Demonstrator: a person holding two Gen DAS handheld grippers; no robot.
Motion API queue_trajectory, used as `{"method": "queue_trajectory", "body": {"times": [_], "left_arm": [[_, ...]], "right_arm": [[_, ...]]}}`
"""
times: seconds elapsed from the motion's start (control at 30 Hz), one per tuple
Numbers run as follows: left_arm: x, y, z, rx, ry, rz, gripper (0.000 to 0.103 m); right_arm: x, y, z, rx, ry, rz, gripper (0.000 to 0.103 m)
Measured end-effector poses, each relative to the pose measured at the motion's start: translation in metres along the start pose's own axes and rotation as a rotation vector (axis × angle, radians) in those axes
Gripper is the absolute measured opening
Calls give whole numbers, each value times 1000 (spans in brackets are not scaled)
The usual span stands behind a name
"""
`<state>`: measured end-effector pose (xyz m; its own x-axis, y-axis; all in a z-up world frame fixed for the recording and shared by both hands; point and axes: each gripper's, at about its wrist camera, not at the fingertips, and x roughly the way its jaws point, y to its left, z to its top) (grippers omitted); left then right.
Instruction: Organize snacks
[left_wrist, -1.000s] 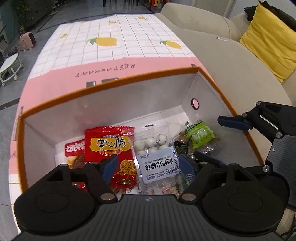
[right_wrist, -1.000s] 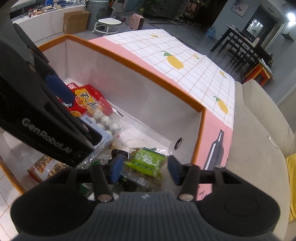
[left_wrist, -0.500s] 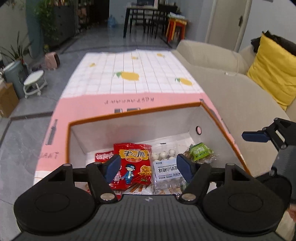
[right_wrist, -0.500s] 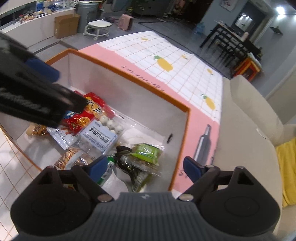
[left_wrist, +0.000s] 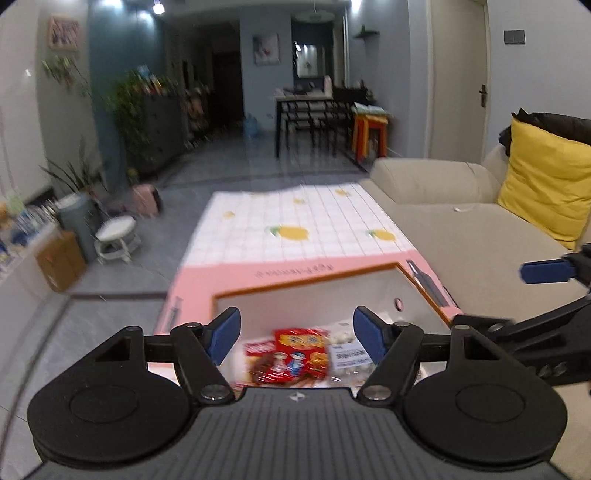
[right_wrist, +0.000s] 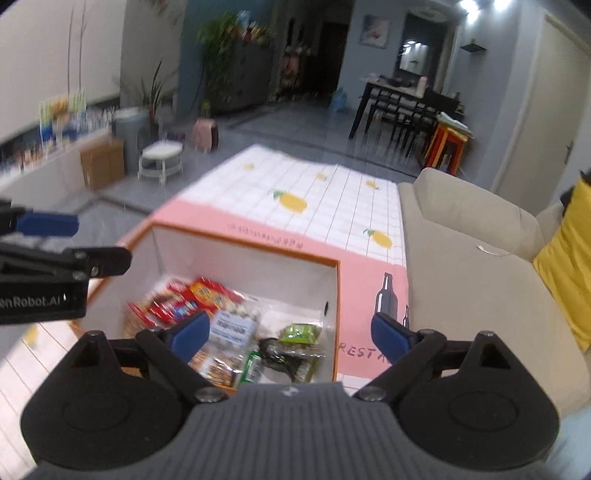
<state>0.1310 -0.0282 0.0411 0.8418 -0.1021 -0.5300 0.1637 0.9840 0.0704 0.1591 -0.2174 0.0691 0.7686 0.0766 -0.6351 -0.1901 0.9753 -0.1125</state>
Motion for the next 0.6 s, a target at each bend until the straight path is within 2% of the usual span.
{"method": "queue_trajectory", "body": {"times": [0.2,0.33,0.6], "left_arm": [[-45,-7,-4,38,-83,76,94],[-66,-10,-13,52,-110,117,94],[-97,-11,-30,4,-138,99,96]], "right_arm": [[-61,-3,-11,125,-88,33,94],[-92,4,-24,158,-136,34,94],[-140,19,-53,182,-197,29,95]]}}
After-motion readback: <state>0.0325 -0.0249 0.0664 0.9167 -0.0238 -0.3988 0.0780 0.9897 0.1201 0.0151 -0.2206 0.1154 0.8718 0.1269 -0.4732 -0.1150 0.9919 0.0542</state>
